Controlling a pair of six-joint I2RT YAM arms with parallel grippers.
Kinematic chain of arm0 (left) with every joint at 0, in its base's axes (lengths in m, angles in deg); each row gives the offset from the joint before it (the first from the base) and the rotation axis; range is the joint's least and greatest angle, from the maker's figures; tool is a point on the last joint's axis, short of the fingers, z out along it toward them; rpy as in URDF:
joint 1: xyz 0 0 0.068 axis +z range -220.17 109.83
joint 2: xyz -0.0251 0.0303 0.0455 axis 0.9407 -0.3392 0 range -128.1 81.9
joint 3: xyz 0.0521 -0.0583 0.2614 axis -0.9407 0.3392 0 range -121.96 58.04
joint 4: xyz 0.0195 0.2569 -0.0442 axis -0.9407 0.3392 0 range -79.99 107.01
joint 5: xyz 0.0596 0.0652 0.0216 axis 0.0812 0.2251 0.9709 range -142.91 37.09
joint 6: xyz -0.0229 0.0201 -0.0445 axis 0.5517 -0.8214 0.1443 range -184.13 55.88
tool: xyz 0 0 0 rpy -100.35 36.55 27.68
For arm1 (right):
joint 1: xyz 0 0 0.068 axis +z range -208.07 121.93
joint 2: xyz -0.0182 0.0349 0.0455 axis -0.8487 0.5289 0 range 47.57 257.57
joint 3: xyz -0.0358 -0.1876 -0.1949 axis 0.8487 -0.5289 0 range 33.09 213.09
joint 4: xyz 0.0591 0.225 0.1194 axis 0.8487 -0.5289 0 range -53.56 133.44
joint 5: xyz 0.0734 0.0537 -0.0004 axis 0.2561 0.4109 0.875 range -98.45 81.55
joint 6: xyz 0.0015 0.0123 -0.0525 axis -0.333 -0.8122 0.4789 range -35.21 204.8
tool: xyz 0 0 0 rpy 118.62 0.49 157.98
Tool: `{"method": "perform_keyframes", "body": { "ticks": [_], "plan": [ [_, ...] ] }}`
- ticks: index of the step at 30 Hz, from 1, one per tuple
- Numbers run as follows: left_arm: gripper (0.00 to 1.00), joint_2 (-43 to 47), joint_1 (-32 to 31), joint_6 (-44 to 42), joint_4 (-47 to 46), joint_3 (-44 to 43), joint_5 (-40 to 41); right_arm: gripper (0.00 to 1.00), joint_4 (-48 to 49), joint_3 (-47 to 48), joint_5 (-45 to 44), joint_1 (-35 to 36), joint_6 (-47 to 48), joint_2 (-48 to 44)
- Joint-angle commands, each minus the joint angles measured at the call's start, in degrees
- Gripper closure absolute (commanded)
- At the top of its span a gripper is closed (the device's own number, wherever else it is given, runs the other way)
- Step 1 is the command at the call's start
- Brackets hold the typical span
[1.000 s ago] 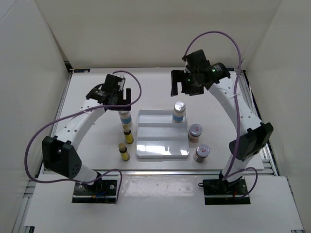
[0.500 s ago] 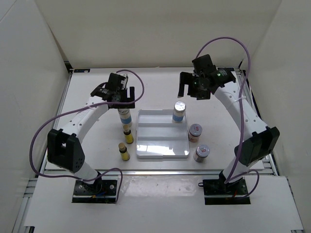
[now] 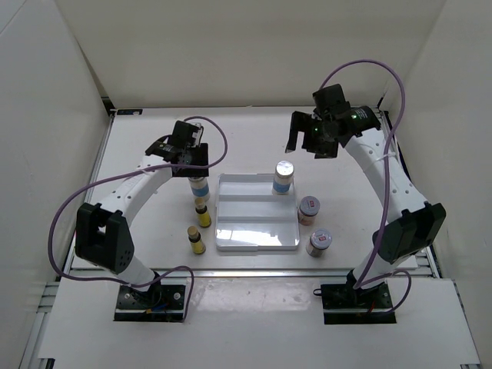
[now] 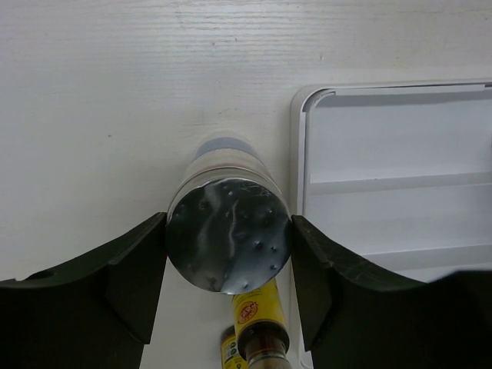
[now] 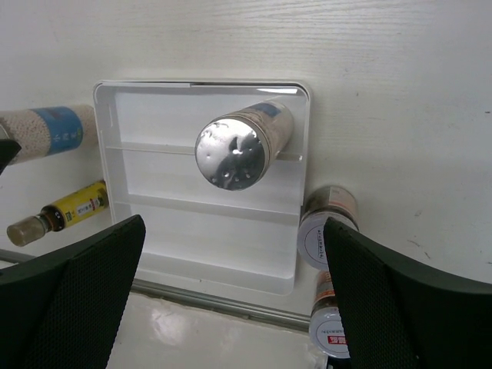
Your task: Organize the condiment bottles
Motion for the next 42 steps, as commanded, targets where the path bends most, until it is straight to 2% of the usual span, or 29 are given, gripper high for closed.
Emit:
{"method": "perform_keyframes", "body": {
  "ticks": [1,5,8,10,14,23,27,35,37,38,40,42],
  "plan": [
    [0.58,1.65,-0.21,-0.49,0.39,-2.04,1.47,0.0,-0.79,-0.26,1.3,-1.99,0.68,-2.11],
    [0.82,1.65,-0.74,-2.16,3.02,-8.98,8.39,0.02,-1.32,-0.78,1.92,-3.13,0.68,-2.11],
    [0.89,0.08,-2.14,-4.26,4.08,-17.5,10.0,0.02,-1.85,-1.4,1.92,-3.13,1.21,-2.11],
    [0.89,-0.98,-2.67,-5.41,4.08,-23.28,10.0,0.02,-2.54,-1.93,1.92,-3.66,1.83,-2.11],
    [0.89,-3.35,-6.35,-5.41,4.08,-28.76,9.66,0.01,-4.48,-3.68,0.08,-4.89,1.83,-2.11],
    [0.89,-6.6,-11.11,1.17,4.08,-25.7,-3.26,0.0,-5.63,-8.08,0.59,-6.56,2.35,-3.16],
    [0.89,-7.75,-13.13,2.23,4.08,-24.38,-3.8,0.0,-5.63,-9.4,1.12,-6.56,1.83,-3.78],
    [0.89,-10.74,-13.13,4.08,4.08,-20.68,-2.49,0.0,-5.63,-12.2,2.17,-6.56,1.83,-5.45],
    [0.85,-11.44,-13.13,4.61,4.08,-19.98,-1.42,0.0,-5.63,-13.7,2.18,-6.56,2.35,-5.45],
    [0.72,-12.49,-13.13,4.61,4.08,-19.98,-0.73,0.0,-5.63,-14.23,2.18,-6.56,2.88,-5.45],
    [0.69,-13.28,-13.13,4.61,3.47,-19.98,-0.72,0.0,-6.58,-14.75,2.18,-6.56,3.67,-3.96],
    [0.57,-13.82,-13.13,4.61,2.94,-19.98,-1.95,0.0,-8.25,-14.76,2.7,-6.56,4.29,-2.81]
  ]
}}
